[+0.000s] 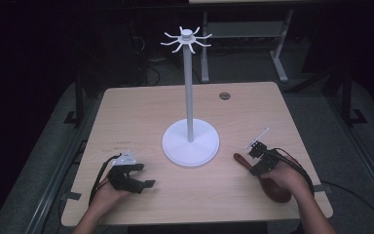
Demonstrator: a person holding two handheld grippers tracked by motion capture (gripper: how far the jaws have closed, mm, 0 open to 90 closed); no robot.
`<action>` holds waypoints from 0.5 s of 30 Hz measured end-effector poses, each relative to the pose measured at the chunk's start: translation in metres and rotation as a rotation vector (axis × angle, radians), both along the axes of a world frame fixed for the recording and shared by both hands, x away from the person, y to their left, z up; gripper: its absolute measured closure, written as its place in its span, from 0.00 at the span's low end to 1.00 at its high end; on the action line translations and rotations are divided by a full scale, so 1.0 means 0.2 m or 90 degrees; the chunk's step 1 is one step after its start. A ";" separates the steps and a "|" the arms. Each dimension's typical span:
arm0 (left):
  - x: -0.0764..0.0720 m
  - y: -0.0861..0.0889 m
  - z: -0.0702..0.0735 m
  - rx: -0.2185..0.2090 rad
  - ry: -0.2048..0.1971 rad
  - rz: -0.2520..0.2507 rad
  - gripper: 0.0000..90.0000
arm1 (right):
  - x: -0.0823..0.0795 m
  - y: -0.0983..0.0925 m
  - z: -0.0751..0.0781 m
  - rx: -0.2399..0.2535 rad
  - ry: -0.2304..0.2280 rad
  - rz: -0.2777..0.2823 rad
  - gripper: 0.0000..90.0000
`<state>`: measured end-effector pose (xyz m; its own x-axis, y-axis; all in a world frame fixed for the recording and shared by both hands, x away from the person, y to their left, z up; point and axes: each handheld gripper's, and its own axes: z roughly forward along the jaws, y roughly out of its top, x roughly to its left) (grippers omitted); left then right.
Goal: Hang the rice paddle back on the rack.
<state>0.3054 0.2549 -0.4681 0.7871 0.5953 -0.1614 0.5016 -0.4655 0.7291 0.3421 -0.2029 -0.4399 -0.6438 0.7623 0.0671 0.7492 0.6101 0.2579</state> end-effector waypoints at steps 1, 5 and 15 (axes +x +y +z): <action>0.00 0.00 0.00 -0.001 0.000 0.000 0.17 | 0.00 0.00 0.00 0.003 -0.001 0.001 0.86; 0.00 0.00 0.00 0.000 0.000 -0.001 0.17 | -0.01 -0.03 0.03 0.037 -0.030 0.010 0.86; 0.00 0.00 0.00 -0.001 0.001 -0.001 0.17 | -0.05 -0.10 0.10 0.130 -0.129 0.011 0.86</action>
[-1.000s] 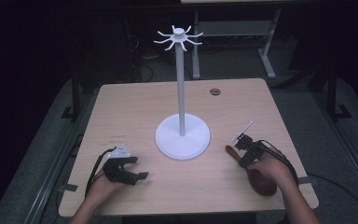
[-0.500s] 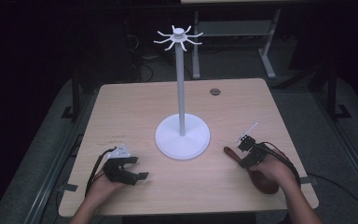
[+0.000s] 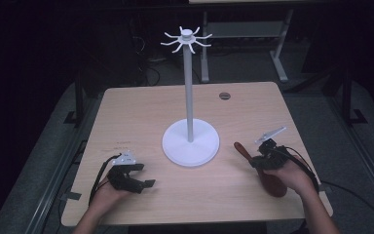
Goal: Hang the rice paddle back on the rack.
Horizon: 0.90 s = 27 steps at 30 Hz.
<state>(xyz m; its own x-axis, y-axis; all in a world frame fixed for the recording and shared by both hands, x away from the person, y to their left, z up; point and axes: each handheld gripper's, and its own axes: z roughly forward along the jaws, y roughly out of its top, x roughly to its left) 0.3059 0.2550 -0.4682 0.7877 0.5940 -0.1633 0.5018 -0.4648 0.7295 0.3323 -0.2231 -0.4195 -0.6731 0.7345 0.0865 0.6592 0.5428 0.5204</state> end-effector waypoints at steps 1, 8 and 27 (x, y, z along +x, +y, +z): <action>0.00 0.00 0.00 0.000 0.000 0.000 0.17 | 0.00 0.00 0.00 0.000 0.000 0.000 0.86; 0.00 0.00 0.00 0.000 -0.001 -0.001 0.17 | -0.03 -0.06 0.04 0.071 -0.063 -0.022 0.86; 0.00 0.00 0.00 0.000 -0.001 0.000 0.17 | -0.08 -0.14 0.07 0.183 -0.200 -0.033 0.86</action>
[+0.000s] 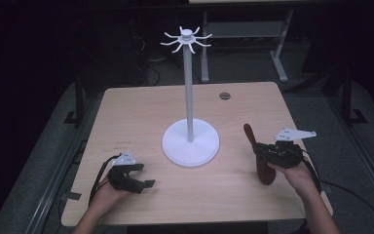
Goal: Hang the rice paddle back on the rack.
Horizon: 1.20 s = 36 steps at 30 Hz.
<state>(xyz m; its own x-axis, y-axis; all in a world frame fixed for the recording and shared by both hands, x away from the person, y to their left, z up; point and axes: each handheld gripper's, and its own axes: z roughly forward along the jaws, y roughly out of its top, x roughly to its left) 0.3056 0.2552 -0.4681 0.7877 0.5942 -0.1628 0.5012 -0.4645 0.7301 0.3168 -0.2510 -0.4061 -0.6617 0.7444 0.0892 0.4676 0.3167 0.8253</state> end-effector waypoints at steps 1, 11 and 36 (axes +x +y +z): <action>0.00 0.00 0.00 -0.001 0.002 0.002 0.17 | 0.00 0.00 0.01 0.013 -0.006 -0.005 0.86; 0.00 0.00 0.00 0.003 -0.003 -0.001 0.17 | -0.02 -0.01 0.05 0.055 -0.047 -0.003 0.86; 0.00 0.00 0.00 0.000 0.003 0.005 0.17 | 0.03 0.13 0.26 0.100 -0.115 0.051 0.86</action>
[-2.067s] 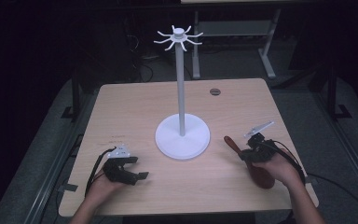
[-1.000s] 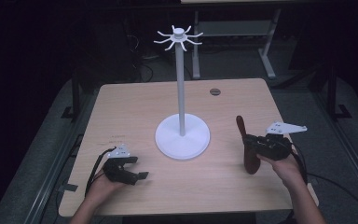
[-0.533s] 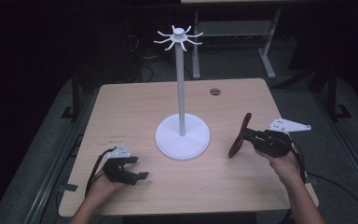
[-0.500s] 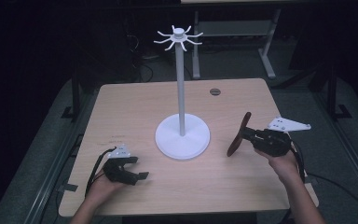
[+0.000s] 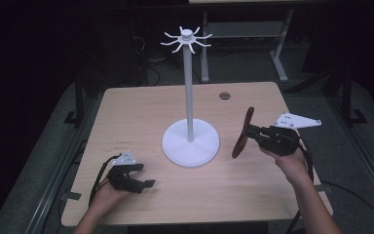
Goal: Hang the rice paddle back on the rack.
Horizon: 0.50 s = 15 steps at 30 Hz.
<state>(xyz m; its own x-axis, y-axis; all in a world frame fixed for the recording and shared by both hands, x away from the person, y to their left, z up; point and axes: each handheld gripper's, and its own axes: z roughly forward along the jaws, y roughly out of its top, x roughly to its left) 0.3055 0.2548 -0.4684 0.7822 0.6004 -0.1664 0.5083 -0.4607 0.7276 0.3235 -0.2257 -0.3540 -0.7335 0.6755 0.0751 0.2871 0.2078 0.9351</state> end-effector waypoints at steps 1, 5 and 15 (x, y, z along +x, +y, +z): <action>0.00 0.00 0.00 0.000 0.000 0.000 0.17 | 0.00 0.01 0.01 -0.003 -0.005 0.003 0.86; 0.00 0.00 0.00 -0.004 -0.001 0.002 0.17 | 0.02 0.04 0.06 0.003 -0.013 0.013 0.86; 0.00 0.00 0.00 -0.002 -0.001 -0.002 0.17 | 0.08 0.08 0.15 0.017 -0.023 0.030 0.86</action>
